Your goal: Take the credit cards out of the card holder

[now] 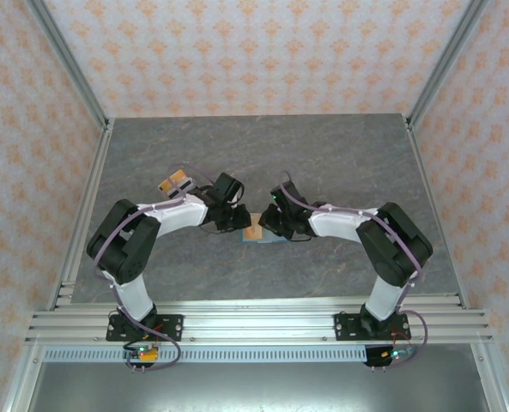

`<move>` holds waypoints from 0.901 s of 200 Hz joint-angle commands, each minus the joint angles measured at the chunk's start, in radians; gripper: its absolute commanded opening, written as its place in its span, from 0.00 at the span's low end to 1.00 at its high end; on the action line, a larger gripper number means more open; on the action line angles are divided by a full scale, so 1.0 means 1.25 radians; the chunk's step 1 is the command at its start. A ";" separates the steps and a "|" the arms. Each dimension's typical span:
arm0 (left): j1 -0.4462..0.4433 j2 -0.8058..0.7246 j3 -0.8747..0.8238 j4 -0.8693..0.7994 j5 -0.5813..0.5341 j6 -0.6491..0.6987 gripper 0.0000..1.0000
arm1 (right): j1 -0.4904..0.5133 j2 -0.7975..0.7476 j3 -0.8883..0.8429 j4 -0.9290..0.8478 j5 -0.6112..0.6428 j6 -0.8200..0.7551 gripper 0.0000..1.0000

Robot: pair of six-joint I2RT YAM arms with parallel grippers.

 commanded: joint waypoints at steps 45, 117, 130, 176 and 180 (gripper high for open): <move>-0.007 0.010 -0.013 -0.010 -0.010 0.001 0.18 | 0.016 -0.122 0.008 -0.130 0.113 -0.078 0.24; -0.008 -0.020 0.015 -0.050 -0.017 0.009 0.18 | 0.019 -0.024 -0.001 -0.014 0.004 -0.031 0.24; -0.007 -0.013 0.011 -0.046 -0.011 0.005 0.16 | 0.019 -0.013 -0.007 -0.003 -0.002 -0.028 0.23; -0.008 0.015 0.004 -0.040 -0.004 -0.011 0.13 | 0.018 0.007 -0.010 0.009 -0.011 -0.028 0.20; -0.007 0.017 0.003 -0.039 -0.001 -0.012 0.12 | 0.017 0.008 -0.010 0.008 -0.010 -0.029 0.20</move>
